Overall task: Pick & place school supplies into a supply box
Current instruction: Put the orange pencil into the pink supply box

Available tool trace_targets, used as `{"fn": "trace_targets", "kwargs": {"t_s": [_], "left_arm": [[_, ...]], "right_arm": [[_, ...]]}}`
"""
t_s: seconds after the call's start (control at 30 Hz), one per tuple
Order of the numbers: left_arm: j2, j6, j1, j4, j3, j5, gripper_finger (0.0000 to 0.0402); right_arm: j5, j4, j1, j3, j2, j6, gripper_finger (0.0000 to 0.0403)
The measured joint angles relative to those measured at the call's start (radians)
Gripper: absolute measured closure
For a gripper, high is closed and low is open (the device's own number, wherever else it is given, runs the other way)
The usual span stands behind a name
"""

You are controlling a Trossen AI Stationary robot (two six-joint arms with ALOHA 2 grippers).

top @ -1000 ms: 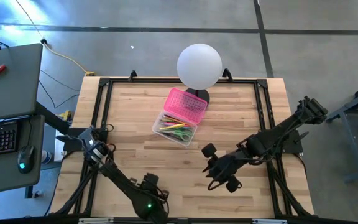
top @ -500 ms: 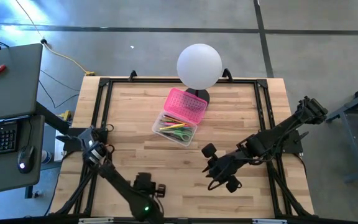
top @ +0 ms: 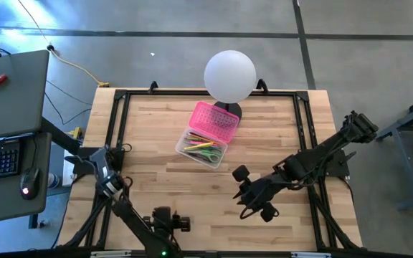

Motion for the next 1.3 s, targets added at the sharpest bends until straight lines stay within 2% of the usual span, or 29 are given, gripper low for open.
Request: {"fn": "trace_targets", "kwargs": {"t_s": [0.33,0.83,0.97,1.3], "left_arm": [[0.006,0.000,0.007,-0.011,0.000,-0.004,0.0212],[0.142,0.001,0.003,0.030,0.006,-0.032,0.0211],[0.182,0.009,0.002,0.023,0.007,-0.081,0.0211],[0.202,-0.038,0.024,0.001,0.003,-0.100,0.0211]], "right_arm": [[0.000,0.005,0.000,0.000,0.000,0.000,0.0329],[0.000,0.033,0.000,0.000,0.000,0.000,0.0329],[0.000,0.040,0.000,0.000,0.000,0.000,0.0329],[0.000,0.042,0.000,0.000,0.000,0.000,0.0329]]}}
